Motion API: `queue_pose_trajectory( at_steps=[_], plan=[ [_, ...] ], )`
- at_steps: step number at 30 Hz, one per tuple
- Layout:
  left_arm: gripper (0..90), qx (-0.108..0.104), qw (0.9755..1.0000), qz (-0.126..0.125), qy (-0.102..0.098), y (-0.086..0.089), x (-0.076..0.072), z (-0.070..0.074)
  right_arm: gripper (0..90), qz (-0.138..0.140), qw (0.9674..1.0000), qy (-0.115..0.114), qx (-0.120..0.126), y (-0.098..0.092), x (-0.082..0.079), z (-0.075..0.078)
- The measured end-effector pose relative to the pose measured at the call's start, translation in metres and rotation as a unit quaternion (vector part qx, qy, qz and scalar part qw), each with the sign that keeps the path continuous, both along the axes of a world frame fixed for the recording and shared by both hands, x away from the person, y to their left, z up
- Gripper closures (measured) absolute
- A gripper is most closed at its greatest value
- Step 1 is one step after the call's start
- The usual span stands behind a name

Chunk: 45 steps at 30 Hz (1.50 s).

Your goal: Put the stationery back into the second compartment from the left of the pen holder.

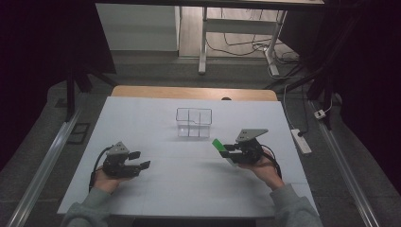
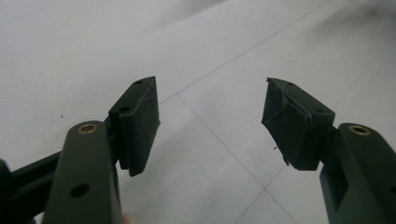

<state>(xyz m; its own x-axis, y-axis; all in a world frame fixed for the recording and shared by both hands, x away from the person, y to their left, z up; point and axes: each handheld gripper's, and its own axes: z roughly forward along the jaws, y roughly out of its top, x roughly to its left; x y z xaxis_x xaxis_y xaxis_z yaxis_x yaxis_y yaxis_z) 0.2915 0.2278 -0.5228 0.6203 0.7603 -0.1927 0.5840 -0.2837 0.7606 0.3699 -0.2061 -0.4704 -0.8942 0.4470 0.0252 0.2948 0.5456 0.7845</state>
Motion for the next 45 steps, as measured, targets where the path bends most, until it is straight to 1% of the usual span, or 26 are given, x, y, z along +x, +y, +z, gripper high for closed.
queue_pose_trajectory(
  at_steps=[1, 2, 4, 11, 14, 15, 20, 27, 30, 32, 35, 45],
  plan=[
    [36.1, 0.000, 1.0000, 0.000, 0.000, 0.000, 0.000, 0.000, 66.6, 0.003, 1.0000, -0.004, -0.001, 0.001, 0.000, 0.001],
    [36.1, 0.001, 1.0000, 0.000, 0.000, -0.001, 0.000, 0.000, 66.6, 0.004, 1.0000, -0.005, 0.006, 0.002, 0.000, 0.001],
    [36.1, 0.002, 1.0000, 0.001, -0.001, -0.001, 0.000, 0.000, 66.7, 0.006, 0.9999, -0.005, 0.010, 0.005, 0.000, 0.003],
    [36.1, 0.000, 1.0000, 0.003, -0.001, 0.000, 0.000, 0.000, 66.6, 0.005, 0.9996, -0.016, 0.021, 0.018, 0.002, 0.004],
    [36.1, 0.000, 1.0000, 0.001, -0.001, 0.000, 0.000, 0.000, 66.6, -0.005, 0.9990, -0.026, 0.035, 0.025, 0.006, 0.009],
    [36.1, 0.001, 1.0000, 0.001, -0.001, 0.000, 0.000, 0.000, 66.6, -0.005, 0.9990, -0.026, 0.035, 0.025, 0.006, 0.009],
    [36.1, 0.000, 1.0000, 0.001, -0.002, 0.001, -0.001, 0.001, 66.6, -0.015, 0.9977, -0.036, 0.056, 0.033, 0.012, 0.015],
    [36.1, 0.001, 1.0000, -0.001, -0.003, 0.000, -0.002, 0.001, 66.6, -0.024, 0.9963, -0.037, 0.074, 0.039, 0.019, 0.017],
    [36.1, 0.001, 1.0000, 0.000, -0.002, 0.000, -0.003, 0.001, 66.6, -0.021, 0.9956, -0.035, 0.084, 0.043, 0.022, 0.020],
    [36.1, 0.001, 1.0000, 0.000, -0.002, 0.000, -0.003, 0.001, 66.6, -0.013, 0.9951, -0.035, 0.091, 0.047, 0.024, 0.023],
    [36.0, 0.001, 1.0000, 0.000, -0.002, 0.000, -0.002, 0.001, 66.6, -0.011, 0.9952, -0.041, 0.088, 0.052, 0.028, 0.028],
    [36.0, -0.002, 1.0000, -0.002, -0.002, 0.002, -0.003, 0.001, 66.6, -0.017, 0.9939, -0.052, 0.096, 0.063, 0.036, 0.040]
  ],
)
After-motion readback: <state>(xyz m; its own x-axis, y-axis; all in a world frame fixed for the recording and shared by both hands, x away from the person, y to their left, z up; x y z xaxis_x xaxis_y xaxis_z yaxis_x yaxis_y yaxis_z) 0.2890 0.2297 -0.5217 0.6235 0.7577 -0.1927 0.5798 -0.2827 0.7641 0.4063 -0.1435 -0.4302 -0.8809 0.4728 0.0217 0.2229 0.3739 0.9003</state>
